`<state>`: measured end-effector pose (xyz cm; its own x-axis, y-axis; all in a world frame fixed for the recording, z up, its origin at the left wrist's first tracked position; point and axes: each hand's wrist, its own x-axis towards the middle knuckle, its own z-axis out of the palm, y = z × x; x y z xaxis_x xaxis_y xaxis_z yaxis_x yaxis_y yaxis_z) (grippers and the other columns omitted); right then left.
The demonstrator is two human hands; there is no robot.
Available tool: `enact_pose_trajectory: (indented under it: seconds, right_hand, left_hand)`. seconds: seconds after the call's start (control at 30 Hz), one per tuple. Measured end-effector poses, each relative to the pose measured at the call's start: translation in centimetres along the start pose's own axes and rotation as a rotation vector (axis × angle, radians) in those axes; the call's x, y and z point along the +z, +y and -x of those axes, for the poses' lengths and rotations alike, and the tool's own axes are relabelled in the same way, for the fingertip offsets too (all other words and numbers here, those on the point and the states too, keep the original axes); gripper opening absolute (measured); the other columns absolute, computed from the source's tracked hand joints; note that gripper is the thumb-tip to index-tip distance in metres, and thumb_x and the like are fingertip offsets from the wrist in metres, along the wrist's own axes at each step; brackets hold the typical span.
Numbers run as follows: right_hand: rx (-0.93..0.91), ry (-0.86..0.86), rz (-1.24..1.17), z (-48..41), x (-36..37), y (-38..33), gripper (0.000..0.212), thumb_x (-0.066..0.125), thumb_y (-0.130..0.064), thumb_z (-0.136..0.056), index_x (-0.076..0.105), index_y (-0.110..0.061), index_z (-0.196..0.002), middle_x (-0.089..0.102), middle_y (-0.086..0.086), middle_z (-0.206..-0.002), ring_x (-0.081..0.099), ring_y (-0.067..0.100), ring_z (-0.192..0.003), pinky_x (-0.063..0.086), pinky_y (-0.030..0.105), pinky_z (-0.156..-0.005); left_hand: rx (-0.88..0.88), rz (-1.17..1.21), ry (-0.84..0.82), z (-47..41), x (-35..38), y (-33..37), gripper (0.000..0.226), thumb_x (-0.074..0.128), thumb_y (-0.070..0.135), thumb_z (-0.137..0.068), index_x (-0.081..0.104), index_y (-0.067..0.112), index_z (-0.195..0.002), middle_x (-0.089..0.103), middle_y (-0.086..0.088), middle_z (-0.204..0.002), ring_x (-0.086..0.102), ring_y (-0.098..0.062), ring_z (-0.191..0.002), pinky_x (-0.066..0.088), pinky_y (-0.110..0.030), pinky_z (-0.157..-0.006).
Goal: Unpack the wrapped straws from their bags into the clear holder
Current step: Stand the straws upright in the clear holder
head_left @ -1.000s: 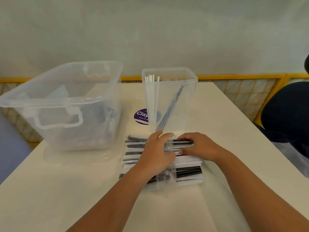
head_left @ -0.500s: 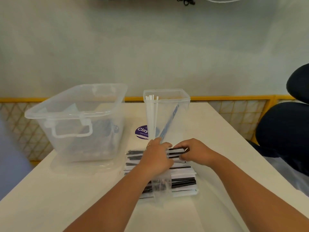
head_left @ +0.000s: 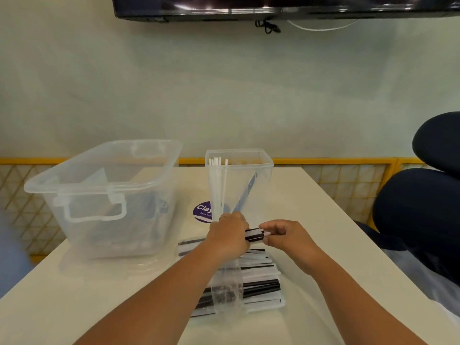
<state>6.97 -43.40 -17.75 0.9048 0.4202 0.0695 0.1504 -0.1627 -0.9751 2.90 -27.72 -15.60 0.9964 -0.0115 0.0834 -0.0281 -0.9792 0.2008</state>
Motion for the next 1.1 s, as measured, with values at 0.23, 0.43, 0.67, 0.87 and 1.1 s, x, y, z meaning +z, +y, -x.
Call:
enact_pose_trajectory:
  seconds: [0.23, 0.43, 0.67, 0.87, 1.1]
  right_hand:
    - [0.18, 0.209, -0.247, 0.0, 0.3, 1.9, 0.022, 0.046, -0.016, -0.094, 0.067, -0.014, -0.099, 0.063, 0.002, -0.107, 0.053, 0.016, -0.105, 0.034, 0.026, -0.087]
    - [0.325, 0.238, -0.251, 0.1, 2.0, 2.8, 0.035, 0.043, -0.022, -0.097, 0.053, -0.008, -0.126, 0.052, 0.008, -0.131, 0.046, 0.019, -0.115, 0.032, 0.031, -0.096]
    - [0.295, 0.198, -0.129, 0.1, 3.6, 2.2, 0.042, 0.036, -0.029, -0.1, 0.047, -0.006, -0.133, 0.047, 0.012, -0.138, 0.046, 0.023, -0.122, 0.033, 0.031, -0.098]
    - [0.258, 0.19, -0.003, -0.2, 4.0, 2.1, 0.04, 0.037, -0.03, -0.1, 0.056, -0.002, -0.121, 0.057, 0.012, -0.12, 0.051, 0.022, -0.105, 0.035, 0.03, -0.091]
    - [0.263, 0.132, 0.205, -0.7, 3.8, 2.2, 0.049, 0.04, -0.031, -0.098, 0.058, 0.015, -0.102, 0.062, 0.028, -0.1, 0.058, 0.032, -0.09, 0.039, 0.031, -0.075]
  left_hand:
    - [0.021, 0.089, 0.04, -0.3, -0.6, 0.5, 0.015, 0.061, 0.026, -0.086, 0.066, 0.013, -0.093, 0.06, -0.003, -0.104, 0.051, -0.022, -0.096, 0.045, -0.037, -0.081]
    - [0.077, 0.235, -0.077, 0.4, -1.9, 1.7, 0.023, 0.054, 0.024, -0.092, 0.047, 0.017, -0.072, 0.046, 0.004, -0.066, 0.043, -0.013, -0.062, 0.031, -0.026, -0.059]
    - [0.112, 0.456, -0.054, 0.9, -3.5, 2.6, 0.014, 0.047, 0.023, -0.097, 0.054, 0.014, -0.105, 0.055, 0.0, -0.079, 0.05, -0.013, -0.066, 0.04, -0.026, -0.063]
    - [0.085, 0.74, 0.072, 1.3, -6.5, 3.2, 0.011, 0.049, 0.024, -0.096, 0.053, 0.025, -0.107, 0.062, 0.002, -0.108, 0.057, -0.015, -0.1, 0.042, -0.024, -0.082]
    - [0.073, 1.087, 0.339, 2.3, -11.1, 1.9, 0.013, 0.048, 0.014, -0.096, 0.053, 0.021, -0.086, 0.063, 0.006, -0.076, 0.062, -0.009, -0.081, 0.044, -0.031, -0.088]
